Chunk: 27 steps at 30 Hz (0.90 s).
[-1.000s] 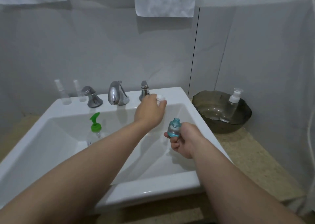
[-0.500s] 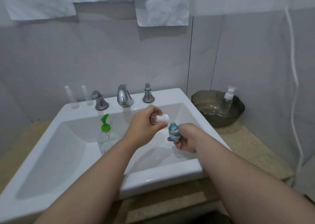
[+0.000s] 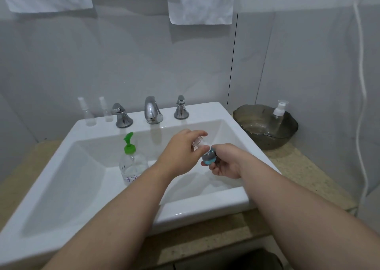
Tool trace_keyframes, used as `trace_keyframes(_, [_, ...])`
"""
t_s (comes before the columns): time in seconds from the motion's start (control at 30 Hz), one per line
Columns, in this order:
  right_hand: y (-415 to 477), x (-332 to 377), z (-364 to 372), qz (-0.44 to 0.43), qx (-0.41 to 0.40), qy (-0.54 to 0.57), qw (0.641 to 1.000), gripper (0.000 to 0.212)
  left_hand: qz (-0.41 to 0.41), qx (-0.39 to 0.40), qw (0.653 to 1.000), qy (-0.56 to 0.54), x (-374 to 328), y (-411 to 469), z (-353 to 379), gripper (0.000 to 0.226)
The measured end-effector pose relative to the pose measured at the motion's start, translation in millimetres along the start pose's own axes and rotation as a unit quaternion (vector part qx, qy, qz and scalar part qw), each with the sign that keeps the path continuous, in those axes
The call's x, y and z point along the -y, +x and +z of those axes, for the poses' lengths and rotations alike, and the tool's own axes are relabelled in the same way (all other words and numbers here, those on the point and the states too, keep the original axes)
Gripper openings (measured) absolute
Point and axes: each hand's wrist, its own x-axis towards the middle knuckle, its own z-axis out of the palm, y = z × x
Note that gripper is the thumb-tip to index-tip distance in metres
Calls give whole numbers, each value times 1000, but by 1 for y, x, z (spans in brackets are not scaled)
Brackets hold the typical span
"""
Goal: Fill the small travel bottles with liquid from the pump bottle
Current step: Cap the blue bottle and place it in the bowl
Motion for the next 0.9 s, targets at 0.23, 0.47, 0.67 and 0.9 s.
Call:
trace_keyframes(0.23, [-5, -1, 1, -14, 13, -3, 1000, 18, -26, -5, 999, 36, 2, 2, 2, 29])
trace_keyframes(0.47, [-2, -2, 2, -12, 13, 7, 1000, 24, -66, 17, 998, 2, 4, 2, 0, 15])
trace_keyframes(0.67, [-1, -3, 2, -7, 31, -7, 999, 21, -43, 29, 997, 59, 4, 3, 1, 29])
trace_keyframes(0.9, [3, -4, 0, 10, 18, -12, 1000, 24, -26, 73, 997, -12, 9, 0, -2, 27])
